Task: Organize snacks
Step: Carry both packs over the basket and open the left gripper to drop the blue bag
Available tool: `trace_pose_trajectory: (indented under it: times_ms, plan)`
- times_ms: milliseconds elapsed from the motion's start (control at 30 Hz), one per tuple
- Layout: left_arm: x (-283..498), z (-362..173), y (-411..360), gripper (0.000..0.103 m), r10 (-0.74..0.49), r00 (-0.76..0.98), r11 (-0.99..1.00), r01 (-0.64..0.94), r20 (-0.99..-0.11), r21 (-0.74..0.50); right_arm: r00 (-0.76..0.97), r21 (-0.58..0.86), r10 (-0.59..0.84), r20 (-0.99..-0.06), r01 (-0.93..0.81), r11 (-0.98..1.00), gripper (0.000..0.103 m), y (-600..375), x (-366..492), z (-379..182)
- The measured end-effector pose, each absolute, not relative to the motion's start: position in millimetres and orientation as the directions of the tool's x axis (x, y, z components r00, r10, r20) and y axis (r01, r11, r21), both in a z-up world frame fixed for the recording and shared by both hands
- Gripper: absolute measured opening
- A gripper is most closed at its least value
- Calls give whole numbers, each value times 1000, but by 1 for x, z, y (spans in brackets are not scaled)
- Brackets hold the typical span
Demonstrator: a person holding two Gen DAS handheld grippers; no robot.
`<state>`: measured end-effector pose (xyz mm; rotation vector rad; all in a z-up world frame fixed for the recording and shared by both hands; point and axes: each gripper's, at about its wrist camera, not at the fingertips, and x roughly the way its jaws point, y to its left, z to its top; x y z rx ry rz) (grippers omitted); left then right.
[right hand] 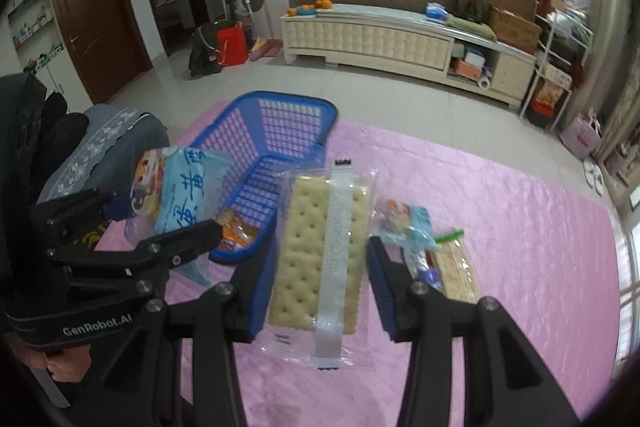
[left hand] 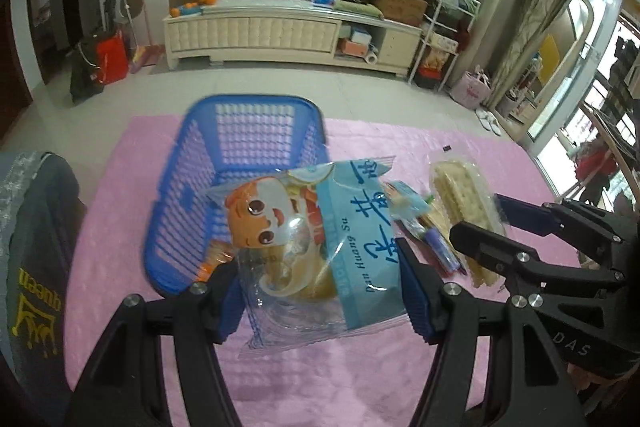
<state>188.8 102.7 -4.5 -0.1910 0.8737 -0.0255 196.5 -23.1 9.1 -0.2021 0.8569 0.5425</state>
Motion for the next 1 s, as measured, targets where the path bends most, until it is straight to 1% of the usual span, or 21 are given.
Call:
trace_pose_trajectory:
  times_ms: [200, 367, 733, 867, 1000]
  plan:
    - [198, 5, 144, 64, -67, 654, 981, -94, -753, -168, 527, 26, 391, -755, -571, 820, 50, 15, 208, 24]
    - [209, 0, 171, 64, -82, 646, 969, -127, -759, -213, 530, 9, 394, -750, -588, 809, 50, 40, 221, 26]
    - [242, -37, 188, 64, -93, 593, 967, -138, -800, -215, 452, 21, 384, -805, -625, 780, 50, 84, 259, -10]
    - [263, -49, 189, 64, -105, 563, 966, -139, -820, -219, 433, 25, 370, -822, -622, 783, 50, 89, 273, -23]
    - [278, -55, 186, 64, -114, 551, 964, -141, -827, -227, 414, 57, 384, -825, -616, 786, 50, 85, 285, -29]
